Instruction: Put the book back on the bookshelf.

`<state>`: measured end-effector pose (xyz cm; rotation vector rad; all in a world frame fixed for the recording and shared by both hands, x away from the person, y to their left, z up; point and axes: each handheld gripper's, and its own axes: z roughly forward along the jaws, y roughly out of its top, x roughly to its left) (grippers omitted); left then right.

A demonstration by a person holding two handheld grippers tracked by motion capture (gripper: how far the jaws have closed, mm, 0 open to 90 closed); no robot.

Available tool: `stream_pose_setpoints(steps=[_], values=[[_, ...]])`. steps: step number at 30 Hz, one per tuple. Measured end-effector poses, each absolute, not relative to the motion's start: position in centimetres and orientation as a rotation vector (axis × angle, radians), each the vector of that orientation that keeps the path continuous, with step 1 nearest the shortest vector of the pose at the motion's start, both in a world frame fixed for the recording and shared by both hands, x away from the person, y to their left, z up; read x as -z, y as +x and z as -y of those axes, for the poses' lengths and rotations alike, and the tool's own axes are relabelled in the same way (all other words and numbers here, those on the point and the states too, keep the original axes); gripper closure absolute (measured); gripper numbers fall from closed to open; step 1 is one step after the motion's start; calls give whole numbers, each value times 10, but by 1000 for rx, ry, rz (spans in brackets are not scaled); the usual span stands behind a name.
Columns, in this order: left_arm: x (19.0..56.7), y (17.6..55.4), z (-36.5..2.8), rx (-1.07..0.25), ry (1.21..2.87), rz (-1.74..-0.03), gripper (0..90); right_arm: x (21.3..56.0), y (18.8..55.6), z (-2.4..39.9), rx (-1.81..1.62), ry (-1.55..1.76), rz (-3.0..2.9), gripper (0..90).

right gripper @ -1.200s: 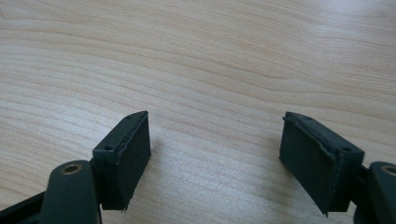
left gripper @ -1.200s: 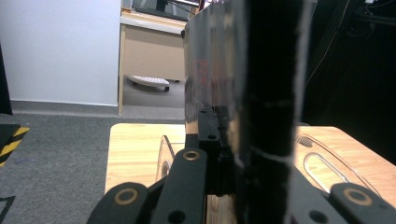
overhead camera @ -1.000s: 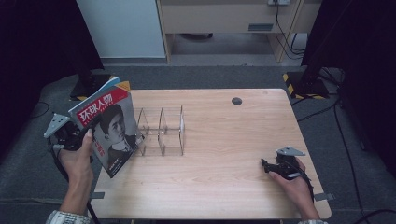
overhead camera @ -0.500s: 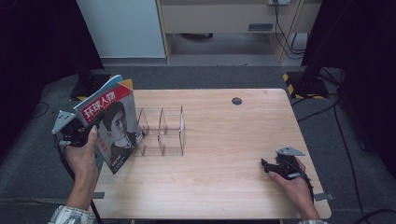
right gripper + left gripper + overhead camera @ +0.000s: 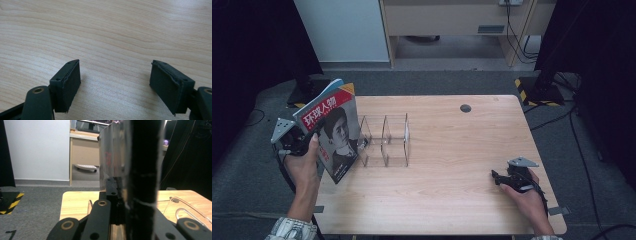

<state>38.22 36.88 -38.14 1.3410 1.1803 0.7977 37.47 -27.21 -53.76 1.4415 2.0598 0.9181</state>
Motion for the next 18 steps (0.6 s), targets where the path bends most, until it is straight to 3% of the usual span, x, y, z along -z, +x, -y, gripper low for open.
stream_pose_setpoints(steps=[18], values=[[387, 377, -363, -767, 1306, -1125, 862, 538, 375, 272, -917, 1443, -2057, 249]])
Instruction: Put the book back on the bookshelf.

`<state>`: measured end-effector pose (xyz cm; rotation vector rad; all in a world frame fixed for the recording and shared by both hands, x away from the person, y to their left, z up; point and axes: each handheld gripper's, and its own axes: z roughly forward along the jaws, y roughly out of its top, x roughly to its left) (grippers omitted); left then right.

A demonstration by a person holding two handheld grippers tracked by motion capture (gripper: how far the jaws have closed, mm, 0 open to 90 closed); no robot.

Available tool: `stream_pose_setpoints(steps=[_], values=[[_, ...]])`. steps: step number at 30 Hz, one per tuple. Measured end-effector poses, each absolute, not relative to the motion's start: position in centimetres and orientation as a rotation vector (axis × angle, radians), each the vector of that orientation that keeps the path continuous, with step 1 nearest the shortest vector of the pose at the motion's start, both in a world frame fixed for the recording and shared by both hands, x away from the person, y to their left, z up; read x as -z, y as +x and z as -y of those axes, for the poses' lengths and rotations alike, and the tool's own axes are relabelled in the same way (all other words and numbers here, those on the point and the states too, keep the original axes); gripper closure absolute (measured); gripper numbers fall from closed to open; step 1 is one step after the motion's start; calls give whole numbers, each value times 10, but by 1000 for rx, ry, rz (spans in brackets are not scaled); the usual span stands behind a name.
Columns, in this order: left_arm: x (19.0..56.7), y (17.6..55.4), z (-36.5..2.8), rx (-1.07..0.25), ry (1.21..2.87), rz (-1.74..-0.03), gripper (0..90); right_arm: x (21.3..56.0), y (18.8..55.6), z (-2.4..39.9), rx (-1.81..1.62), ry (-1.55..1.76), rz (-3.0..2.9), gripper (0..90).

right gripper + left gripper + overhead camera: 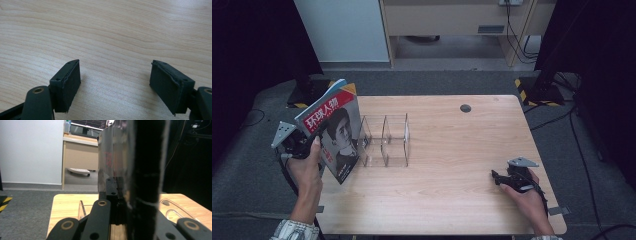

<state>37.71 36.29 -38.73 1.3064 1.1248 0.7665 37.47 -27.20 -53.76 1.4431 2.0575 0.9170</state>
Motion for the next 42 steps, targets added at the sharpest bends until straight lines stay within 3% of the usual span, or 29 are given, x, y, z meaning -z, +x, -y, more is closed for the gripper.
stream_pose_setpoints(steps=[42], values=[[400, 374, -362, -763, 1265, -1093, 852, 537, 375, 272, -917, 1440, -2063, 249]])
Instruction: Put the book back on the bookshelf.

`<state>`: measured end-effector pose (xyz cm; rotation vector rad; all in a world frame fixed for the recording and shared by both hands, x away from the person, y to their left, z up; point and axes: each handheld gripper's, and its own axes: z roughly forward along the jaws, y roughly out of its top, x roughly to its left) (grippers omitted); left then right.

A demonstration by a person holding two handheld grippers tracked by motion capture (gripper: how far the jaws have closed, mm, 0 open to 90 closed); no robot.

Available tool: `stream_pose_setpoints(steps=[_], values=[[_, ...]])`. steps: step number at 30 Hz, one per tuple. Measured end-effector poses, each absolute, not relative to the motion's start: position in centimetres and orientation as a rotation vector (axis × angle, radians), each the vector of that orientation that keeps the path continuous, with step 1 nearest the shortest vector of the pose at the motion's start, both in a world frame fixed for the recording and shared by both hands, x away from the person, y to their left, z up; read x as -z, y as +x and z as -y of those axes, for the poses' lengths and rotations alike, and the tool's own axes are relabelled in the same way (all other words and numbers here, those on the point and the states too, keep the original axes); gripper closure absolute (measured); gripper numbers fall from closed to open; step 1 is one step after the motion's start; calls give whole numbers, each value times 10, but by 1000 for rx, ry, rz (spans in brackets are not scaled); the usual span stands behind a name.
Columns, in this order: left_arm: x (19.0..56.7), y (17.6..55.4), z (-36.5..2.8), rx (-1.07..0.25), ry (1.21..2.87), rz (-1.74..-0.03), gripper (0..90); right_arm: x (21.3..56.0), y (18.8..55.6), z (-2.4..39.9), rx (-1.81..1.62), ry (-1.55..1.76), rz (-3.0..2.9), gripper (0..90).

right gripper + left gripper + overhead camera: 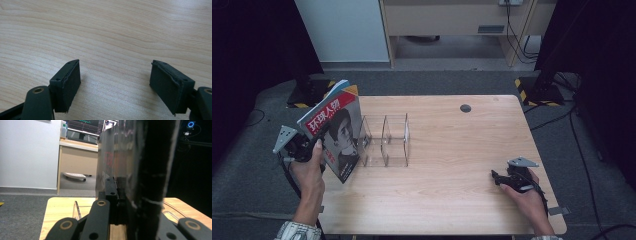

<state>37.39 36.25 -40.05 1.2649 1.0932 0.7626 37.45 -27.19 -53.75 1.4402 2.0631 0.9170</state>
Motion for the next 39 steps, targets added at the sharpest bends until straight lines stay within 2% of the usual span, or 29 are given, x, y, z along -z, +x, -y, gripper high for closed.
stream_pose_setpoints(steps=[26, 32, 39], values=[[414, 365, -371, -759, 1252, -1132, 811, 538, 374, 271, -920, 1435, -2066, 249], [413, 365, -368, -767, 1258, -1134, 759, 538, 374, 271, -920, 1435, -2066, 248], [412, 367, -369, -785, 1273, -1136, 649, 538, 374, 271, -921, 1432, -2065, 249]])
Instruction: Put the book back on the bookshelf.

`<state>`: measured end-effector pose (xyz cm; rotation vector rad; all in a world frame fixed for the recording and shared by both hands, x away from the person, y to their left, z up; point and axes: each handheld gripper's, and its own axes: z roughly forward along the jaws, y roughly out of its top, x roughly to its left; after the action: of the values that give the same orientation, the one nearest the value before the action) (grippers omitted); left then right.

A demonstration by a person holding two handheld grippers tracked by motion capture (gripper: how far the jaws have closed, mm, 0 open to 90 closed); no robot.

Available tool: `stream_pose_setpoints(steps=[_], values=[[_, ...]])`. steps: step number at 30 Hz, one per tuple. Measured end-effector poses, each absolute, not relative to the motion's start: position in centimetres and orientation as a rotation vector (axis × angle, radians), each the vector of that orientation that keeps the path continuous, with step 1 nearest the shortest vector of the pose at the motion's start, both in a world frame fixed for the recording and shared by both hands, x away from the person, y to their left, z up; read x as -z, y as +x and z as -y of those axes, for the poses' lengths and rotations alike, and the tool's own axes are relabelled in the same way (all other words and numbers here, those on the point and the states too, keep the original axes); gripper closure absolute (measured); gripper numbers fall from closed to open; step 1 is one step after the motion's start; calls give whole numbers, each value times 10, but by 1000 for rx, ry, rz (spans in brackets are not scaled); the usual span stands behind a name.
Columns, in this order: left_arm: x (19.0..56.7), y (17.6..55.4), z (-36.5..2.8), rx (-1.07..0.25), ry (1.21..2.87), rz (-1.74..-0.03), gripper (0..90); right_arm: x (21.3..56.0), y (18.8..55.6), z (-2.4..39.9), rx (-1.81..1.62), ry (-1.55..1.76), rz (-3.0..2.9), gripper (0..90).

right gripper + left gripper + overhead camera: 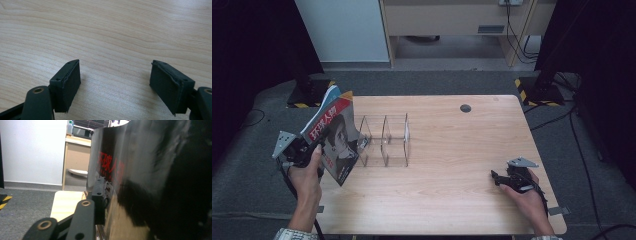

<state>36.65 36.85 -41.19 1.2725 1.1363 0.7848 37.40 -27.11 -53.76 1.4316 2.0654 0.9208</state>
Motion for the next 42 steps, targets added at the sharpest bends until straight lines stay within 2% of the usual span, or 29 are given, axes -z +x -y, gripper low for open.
stream_pose_setpoints(steps=[5, 13, 23, 30, 42], values=[[412, 365, -371, -801, 1267, -1142, 559, 538, 374, 271, -921, 1433, -2066, 248], [412, 364, -371, -831, 1269, -1143, 345, 538, 374, 271, -921, 1432, -2066, 248], [413, 360, -370, -813, 1282, -1144, 181, 538, 374, 271, -921, 1432, -2065, 248], [413, 356, -368, -822, 1328, -1125, 102, 538, 374, 271, -921, 1432, -2065, 248], [421, 345, -364, -822, 1398, -1100, 70, 538, 374, 271, -921, 1432, -2067, 247]])
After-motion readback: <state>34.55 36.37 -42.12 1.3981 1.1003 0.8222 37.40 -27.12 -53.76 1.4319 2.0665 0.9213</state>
